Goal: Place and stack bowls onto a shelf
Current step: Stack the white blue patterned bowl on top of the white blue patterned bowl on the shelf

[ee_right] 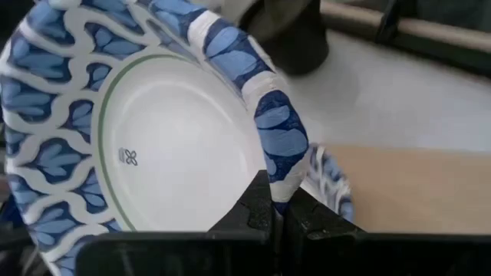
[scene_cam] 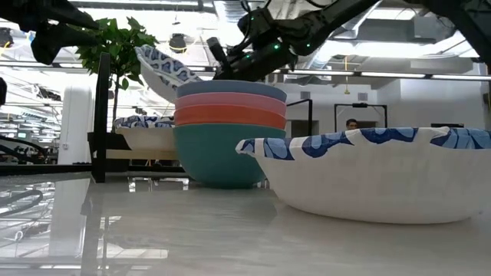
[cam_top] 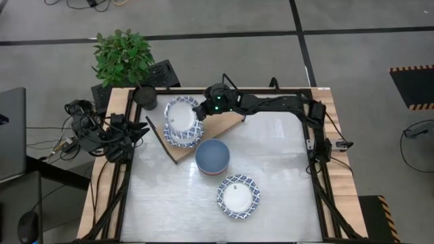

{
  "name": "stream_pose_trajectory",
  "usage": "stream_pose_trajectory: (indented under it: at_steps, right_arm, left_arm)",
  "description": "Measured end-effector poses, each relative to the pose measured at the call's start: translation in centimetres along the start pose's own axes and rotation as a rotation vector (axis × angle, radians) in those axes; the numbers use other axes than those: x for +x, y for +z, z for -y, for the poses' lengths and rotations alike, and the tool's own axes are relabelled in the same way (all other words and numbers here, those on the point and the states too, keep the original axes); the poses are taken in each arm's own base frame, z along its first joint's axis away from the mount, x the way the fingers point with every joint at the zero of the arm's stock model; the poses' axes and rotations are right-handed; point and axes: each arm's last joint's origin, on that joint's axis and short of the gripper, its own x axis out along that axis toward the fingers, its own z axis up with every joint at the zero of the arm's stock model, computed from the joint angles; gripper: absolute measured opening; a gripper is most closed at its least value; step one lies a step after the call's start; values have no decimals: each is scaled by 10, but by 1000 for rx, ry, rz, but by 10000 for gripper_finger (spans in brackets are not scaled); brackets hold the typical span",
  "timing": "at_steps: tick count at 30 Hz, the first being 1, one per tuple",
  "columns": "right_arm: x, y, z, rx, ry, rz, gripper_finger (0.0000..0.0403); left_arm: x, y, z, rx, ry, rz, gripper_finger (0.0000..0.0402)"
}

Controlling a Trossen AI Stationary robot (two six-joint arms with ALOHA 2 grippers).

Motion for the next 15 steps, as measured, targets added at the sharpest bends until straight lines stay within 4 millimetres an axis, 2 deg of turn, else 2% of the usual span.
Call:
stream_pose_trajectory:
  at_steps: [7,15]
  right_arm:
    - [8,-11,1,1,-59,-108,21]
    - [8,-13,3,-30,-78,-138,57]
  left_arm:
    - [0,0,0,-1,0,0,151]
    - [0,0,0,-1,3,3,151]
